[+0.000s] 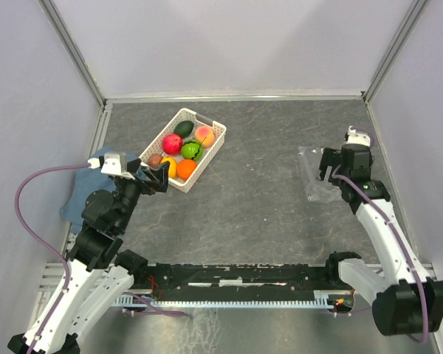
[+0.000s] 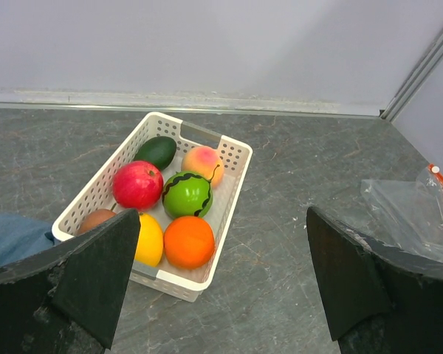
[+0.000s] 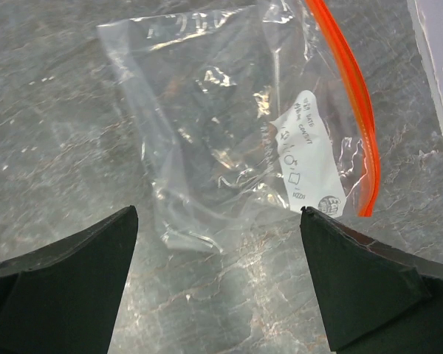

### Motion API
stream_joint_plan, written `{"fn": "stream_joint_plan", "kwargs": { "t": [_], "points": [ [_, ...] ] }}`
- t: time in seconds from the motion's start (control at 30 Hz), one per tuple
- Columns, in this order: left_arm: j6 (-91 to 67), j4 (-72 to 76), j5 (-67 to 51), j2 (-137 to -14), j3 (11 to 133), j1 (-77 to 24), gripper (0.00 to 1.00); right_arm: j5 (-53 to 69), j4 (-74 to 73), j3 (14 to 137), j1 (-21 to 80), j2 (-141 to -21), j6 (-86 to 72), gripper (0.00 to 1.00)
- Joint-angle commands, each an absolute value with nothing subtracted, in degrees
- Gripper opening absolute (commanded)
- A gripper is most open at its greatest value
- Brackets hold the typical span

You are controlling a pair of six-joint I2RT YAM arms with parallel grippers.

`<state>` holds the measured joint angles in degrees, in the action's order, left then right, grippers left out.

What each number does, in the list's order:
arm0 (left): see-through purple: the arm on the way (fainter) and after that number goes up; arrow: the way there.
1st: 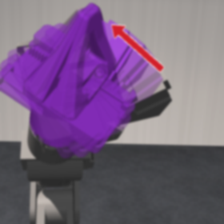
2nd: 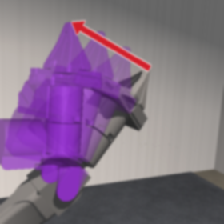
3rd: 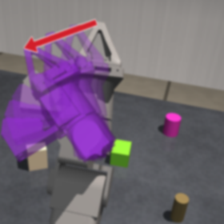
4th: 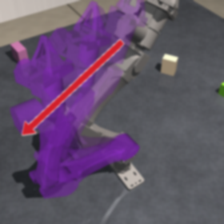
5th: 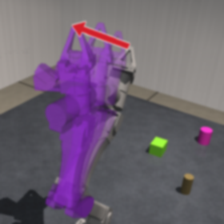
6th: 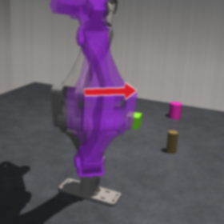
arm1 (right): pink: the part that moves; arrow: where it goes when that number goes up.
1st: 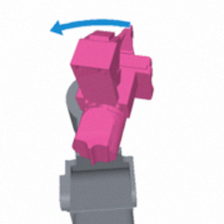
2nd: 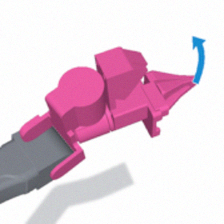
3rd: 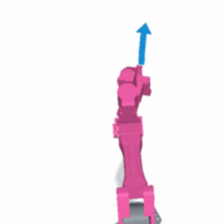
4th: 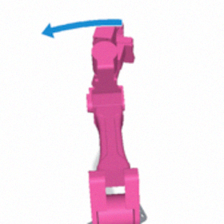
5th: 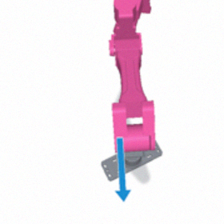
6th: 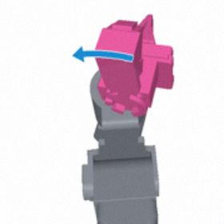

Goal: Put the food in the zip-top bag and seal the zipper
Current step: Pick up the zipper food storage bag at the corner of the board.

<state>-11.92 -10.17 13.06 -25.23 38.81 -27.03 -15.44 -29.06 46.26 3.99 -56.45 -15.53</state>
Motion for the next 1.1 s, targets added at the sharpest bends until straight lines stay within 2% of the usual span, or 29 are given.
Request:
{"fn": "stream_joint_plan", "kwargs": {
  "t": [0.0, 0.37, 0.63, 0.8, 0.93, 1.0, 1.07],
  "points": [
    [-9.1, -8.1, 13.9, -25.0, 39.1, -27.7, 1.0, -7.1, -20.3, 46.6, -5.6, -61.4, -20.2, 0.99],
    [-8.7, -7.8, 13.5, -25.3, 38.8, -28.1, 1.0, 10.5, -6.9, 47.3, -29.5, -76.2, -27.0, 0.99],
    [-8.3, -7.6, 13.3, -25.4, 38.5, -28.3, 1.0, 18.8, -2.4, 49.4, -35.5, -87.0, -27.8, 1.0],
    [-8.2, -7.4, 13.2, -25.4, 38.4, -28.3, 0.99, 21.2, -1.2, 49.5, -35.8, -91.5, -26.6, 0.95],
    [-8.2, -7.3, 13.1, -25.4, 38.3, -28.3, 1.0, 23.1, -0.4, 49.0, -35.8, -92.3, -26.1, 0.83],
    [-8.2, -7.3, 13.0, -25.3, 38.3, -28.4, 1.0, 23.7, -0.1, 48.6, -35.7, -91.9, -26.0, 0.71],
    [-8.2, -7.2, 13.0, -25.2, 38.2, -28.3, 1.0, 24.3, 0.1, 48.2, -35.7, -91.1, -26.1, 0.5]
  ]
}}
